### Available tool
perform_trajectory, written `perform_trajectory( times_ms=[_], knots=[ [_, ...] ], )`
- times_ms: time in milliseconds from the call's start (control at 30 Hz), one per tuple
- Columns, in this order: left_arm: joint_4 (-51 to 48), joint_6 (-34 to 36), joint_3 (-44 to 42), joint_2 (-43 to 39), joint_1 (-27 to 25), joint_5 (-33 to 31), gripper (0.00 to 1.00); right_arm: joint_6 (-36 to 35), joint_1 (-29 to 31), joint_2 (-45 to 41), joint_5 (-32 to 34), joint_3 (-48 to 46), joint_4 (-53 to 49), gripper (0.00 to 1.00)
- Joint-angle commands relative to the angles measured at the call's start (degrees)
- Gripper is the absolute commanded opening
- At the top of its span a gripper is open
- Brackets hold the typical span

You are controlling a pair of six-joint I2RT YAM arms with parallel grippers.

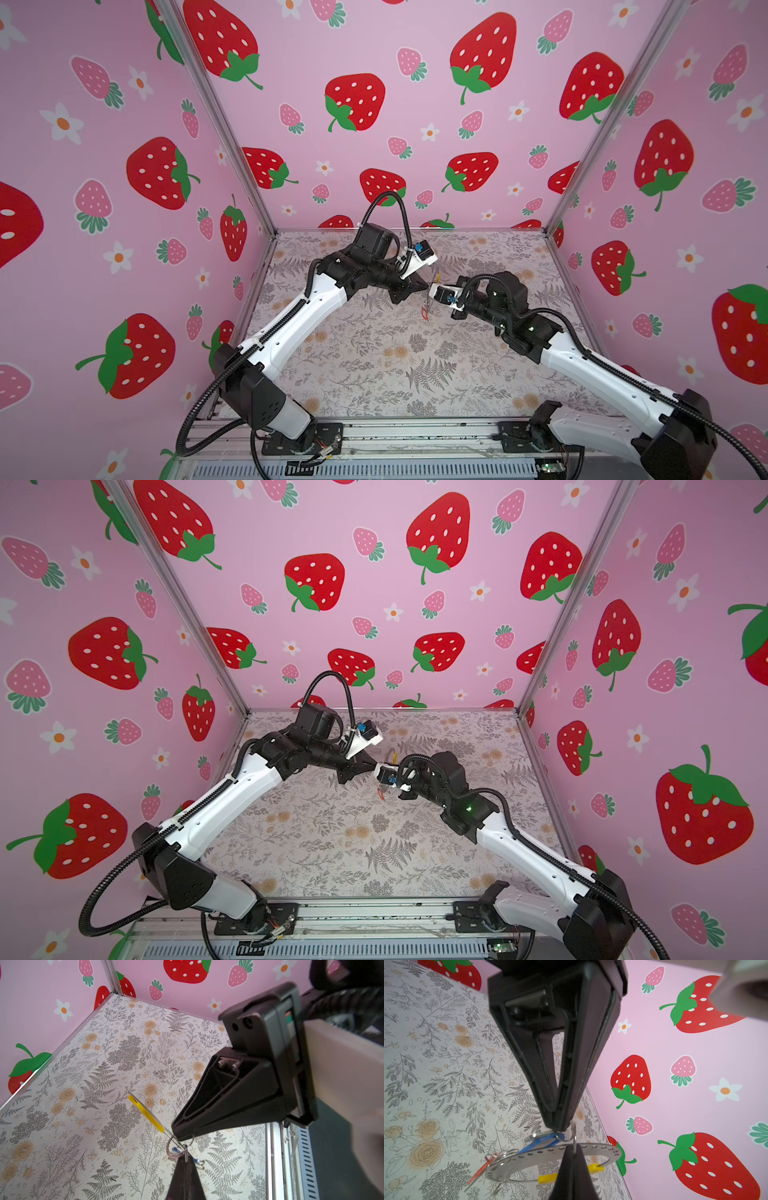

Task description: Put the keys on the keyring

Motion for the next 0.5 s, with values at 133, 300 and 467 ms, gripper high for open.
perform_trajectory(
  times_ms=[133, 300, 467],
  knots=[
    [3.9, -0.9, -0.2, -2.0, 1.0, -0.7, 0.00, -0.1, 0.3, -2.1, -3.3, 0.2, 0.1, 0.00],
    [3.6, -1.1, -0.3, -2.0, 1.6, 0.0, 0.00, 0.2, 0.3, -3.0, -4.0, -0.2, 0.0, 0.00],
    [3.8, -1.2, -0.2, -2.1, 1.7, 0.0, 0.00, 0.3, 0.3, -2.9, -4.8, 0.1, -1.0, 0.00]
  ],
)
